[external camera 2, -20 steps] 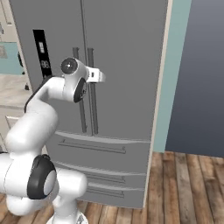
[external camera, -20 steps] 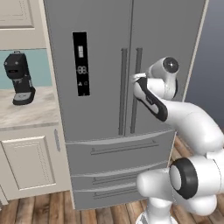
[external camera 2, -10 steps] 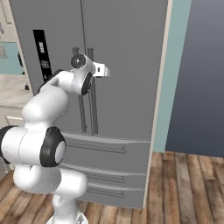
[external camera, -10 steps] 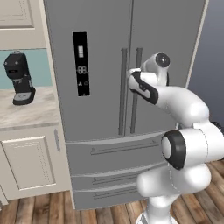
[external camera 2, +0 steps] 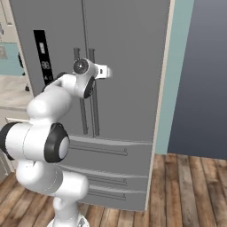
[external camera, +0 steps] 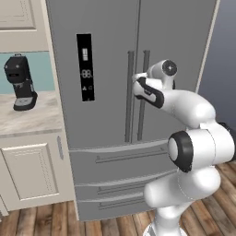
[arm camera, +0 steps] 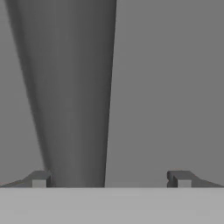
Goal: Retrieve the kiwi and tangerine from the fridge and place them into the bowl on the dining table.
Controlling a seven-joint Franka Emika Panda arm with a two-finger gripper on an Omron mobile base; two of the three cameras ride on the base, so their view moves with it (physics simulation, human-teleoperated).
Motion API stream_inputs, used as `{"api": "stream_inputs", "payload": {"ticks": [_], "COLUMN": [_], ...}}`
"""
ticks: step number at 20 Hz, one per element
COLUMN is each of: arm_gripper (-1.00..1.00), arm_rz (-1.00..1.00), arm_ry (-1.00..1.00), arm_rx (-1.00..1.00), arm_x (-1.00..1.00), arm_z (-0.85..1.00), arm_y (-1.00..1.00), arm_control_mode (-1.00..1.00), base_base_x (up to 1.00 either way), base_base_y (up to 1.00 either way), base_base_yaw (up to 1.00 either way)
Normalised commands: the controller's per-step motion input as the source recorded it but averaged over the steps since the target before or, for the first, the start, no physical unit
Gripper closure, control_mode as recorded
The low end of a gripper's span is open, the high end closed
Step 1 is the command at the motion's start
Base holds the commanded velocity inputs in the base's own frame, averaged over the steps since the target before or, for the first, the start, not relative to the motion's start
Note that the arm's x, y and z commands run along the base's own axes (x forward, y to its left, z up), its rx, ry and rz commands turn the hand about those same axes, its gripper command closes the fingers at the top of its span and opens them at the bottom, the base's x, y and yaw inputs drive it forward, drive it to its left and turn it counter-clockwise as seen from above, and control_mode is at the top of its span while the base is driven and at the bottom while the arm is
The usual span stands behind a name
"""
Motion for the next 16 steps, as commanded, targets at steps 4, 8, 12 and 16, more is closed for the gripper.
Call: {"api": "stream_inputs", "payload": {"ticks": [4, 8, 12, 16], "arm_gripper": [1.0, 1.0, 1.0, 1.0], "arm_rz": [0.0, 0.0, -0.01, -0.04], "arm_ry": [-0.09, 0.02, 0.19, 0.22], "arm_rx": [0.0, 0.0, 0.0, 0.0], "arm_x": [0.56, 0.19, -0.45, -0.86], "arm_z": [-0.36, 0.0, 0.16, 0.38], "arm_y": [0.0, 0.0, -0.26, -0.6], "arm_control_mode": [-1.0, -1.0, -1.0, -1.0], "base_base_x": [0.0, 0.0, 0.0, 0.0], "base_base_y": [0.0, 0.0, 0.0, 0.0], "base_base_yaw": [0.0, 0.0, 0.0, 0.0]}}
